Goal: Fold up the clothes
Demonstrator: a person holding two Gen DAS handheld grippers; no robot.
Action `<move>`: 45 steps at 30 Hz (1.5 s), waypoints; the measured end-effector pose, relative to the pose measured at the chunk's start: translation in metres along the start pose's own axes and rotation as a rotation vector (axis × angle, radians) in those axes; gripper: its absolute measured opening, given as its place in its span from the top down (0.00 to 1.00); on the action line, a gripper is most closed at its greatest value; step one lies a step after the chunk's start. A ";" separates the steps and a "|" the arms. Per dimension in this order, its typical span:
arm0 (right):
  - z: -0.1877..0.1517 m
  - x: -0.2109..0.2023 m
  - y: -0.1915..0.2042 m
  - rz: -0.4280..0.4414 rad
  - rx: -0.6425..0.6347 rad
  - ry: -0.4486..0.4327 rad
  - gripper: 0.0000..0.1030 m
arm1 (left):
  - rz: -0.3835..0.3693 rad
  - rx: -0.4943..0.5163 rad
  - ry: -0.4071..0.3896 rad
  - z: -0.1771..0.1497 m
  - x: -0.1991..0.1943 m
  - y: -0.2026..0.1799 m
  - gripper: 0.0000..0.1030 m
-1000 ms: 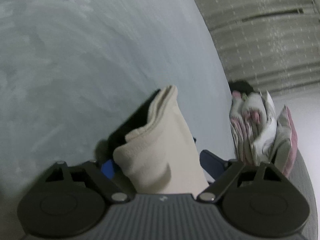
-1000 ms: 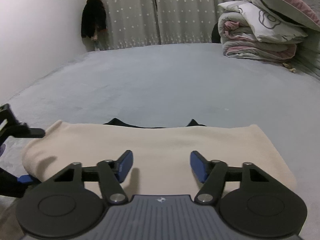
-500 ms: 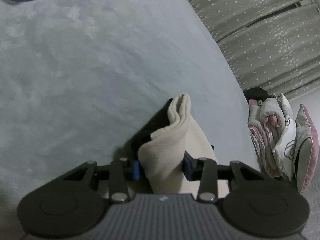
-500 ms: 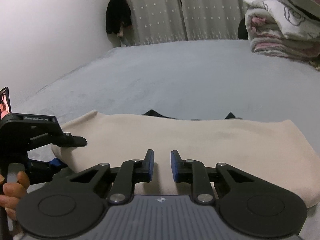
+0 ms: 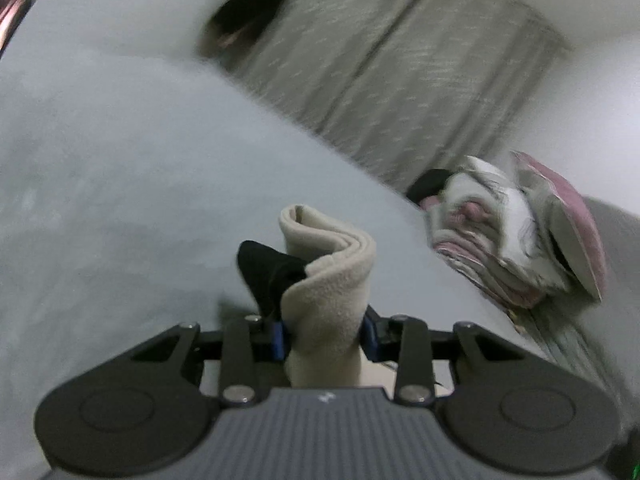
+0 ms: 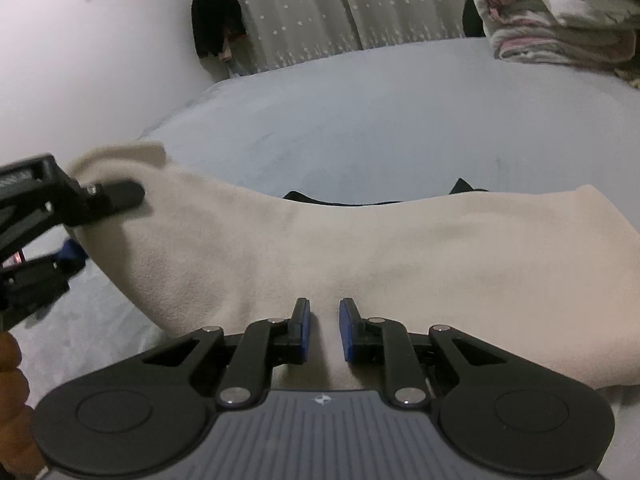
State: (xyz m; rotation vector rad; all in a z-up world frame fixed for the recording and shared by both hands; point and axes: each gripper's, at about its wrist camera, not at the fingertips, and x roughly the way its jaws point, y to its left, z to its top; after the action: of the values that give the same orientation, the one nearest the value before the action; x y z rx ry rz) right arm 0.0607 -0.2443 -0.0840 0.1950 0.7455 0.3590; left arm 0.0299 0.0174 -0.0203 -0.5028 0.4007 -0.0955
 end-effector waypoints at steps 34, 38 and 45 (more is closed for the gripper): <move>0.020 -0.069 -0.153 0.200 0.768 -0.068 0.51 | -0.281 0.373 0.231 -0.080 0.047 -0.107 0.61; 0.021 -0.069 -0.154 0.208 0.785 -0.064 0.48 | -0.333 0.391 0.263 -0.082 0.047 -0.111 0.31; 0.026 -0.063 -0.155 0.221 0.795 -0.063 0.41 | -0.447 0.369 0.329 -0.075 0.035 -0.105 0.11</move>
State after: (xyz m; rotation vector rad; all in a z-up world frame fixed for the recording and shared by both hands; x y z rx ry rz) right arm 0.0743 -0.4125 -0.0725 1.0386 0.7754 0.2466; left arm 0.0334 -0.1145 -0.0411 -0.2022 0.5718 -0.6786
